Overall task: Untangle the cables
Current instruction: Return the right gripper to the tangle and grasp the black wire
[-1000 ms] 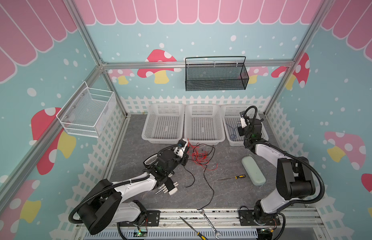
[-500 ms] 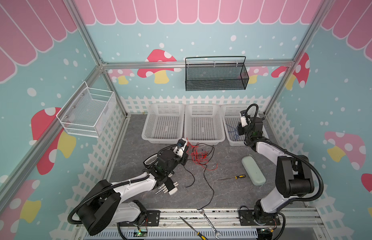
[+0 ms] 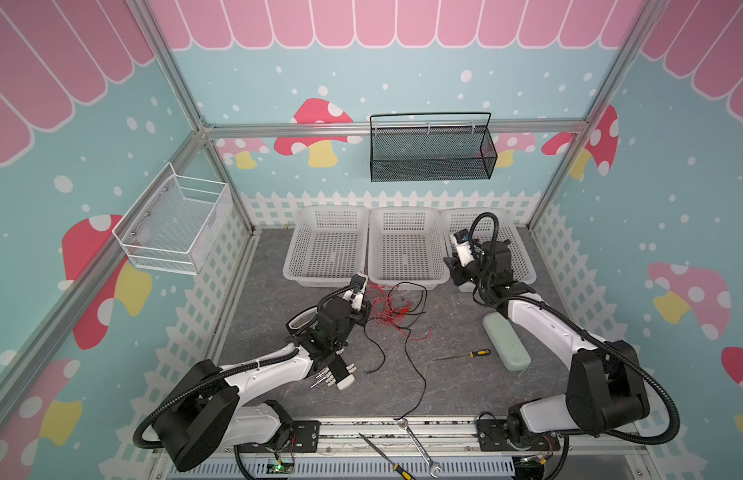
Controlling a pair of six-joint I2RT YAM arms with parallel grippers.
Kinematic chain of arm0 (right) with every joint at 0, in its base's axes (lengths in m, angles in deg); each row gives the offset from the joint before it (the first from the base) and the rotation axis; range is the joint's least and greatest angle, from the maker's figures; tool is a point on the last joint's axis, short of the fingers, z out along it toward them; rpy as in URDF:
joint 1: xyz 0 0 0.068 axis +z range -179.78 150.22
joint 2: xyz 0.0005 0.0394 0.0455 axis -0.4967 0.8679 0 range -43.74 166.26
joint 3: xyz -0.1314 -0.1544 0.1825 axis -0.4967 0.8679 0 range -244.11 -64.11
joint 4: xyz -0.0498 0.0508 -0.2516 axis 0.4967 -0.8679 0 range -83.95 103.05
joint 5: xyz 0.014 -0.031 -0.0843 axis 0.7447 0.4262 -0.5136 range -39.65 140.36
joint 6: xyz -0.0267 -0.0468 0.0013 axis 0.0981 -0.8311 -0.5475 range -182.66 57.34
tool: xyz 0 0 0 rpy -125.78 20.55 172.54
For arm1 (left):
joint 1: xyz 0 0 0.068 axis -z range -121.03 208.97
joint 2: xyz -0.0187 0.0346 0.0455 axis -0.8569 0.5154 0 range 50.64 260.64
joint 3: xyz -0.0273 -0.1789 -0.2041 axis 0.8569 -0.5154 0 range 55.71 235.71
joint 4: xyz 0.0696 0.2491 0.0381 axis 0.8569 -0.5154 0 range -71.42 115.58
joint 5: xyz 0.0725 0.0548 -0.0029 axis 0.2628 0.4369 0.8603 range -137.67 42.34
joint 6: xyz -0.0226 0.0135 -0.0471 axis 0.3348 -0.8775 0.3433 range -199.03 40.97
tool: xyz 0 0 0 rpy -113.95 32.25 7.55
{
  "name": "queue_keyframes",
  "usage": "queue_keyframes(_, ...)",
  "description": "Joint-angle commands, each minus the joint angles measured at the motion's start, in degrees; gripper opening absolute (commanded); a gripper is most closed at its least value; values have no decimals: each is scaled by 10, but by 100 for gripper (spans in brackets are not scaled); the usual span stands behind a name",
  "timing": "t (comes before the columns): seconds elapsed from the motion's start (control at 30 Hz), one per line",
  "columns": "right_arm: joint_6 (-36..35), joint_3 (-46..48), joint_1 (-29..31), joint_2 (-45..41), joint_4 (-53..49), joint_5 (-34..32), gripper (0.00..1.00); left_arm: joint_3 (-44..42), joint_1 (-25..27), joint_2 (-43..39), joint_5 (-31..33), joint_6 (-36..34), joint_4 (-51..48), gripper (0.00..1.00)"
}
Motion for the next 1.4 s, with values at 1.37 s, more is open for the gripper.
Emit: queue_keyframes(1.37,166,123,69,101,169,56,0,-61,15,-72,35,20,-28,0)
